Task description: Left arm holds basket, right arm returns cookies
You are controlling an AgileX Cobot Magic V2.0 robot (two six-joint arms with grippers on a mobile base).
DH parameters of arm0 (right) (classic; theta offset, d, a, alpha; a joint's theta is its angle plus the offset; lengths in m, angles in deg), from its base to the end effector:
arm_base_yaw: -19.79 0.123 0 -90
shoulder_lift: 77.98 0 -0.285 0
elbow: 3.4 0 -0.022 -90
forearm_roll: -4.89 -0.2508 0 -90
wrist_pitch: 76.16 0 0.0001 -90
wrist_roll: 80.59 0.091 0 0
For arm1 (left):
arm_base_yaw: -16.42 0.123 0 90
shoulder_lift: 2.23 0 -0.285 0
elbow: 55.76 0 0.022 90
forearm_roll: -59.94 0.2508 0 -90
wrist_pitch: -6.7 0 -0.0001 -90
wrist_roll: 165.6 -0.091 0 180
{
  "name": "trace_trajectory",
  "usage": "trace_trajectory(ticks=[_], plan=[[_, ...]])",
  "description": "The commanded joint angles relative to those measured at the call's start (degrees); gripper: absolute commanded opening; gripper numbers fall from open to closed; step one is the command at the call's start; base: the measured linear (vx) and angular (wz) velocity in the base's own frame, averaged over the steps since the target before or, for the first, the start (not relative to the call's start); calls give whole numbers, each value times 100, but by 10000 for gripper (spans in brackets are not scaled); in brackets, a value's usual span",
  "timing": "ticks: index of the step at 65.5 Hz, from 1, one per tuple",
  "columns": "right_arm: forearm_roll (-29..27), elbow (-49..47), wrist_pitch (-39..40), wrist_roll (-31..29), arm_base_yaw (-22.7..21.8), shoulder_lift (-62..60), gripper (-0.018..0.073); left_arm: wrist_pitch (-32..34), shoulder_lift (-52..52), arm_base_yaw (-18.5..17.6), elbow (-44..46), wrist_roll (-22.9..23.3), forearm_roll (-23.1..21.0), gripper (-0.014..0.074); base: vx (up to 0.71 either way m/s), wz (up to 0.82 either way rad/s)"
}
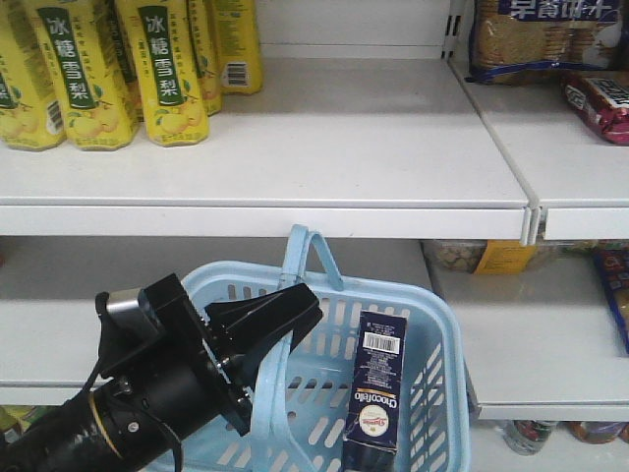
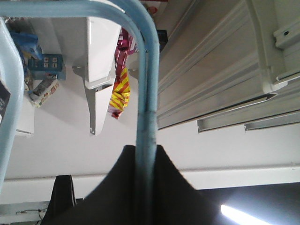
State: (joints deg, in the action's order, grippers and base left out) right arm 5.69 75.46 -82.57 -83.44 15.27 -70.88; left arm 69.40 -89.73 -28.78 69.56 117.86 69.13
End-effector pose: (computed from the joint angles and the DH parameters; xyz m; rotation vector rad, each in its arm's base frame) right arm 0.0565 -0.0046 0.1940 0.0135 1.6132 -0.1115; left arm 0.1652 -0.1846 0.2390 -0.6796 1.6711 -2.0867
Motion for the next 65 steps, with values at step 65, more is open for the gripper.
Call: trace_trajectory(ticks=[65], plan=[[17, 97, 427, -32, -3, -32, -6, 1592, 177, 16, 162, -39, -268, -3, 0, 3]])
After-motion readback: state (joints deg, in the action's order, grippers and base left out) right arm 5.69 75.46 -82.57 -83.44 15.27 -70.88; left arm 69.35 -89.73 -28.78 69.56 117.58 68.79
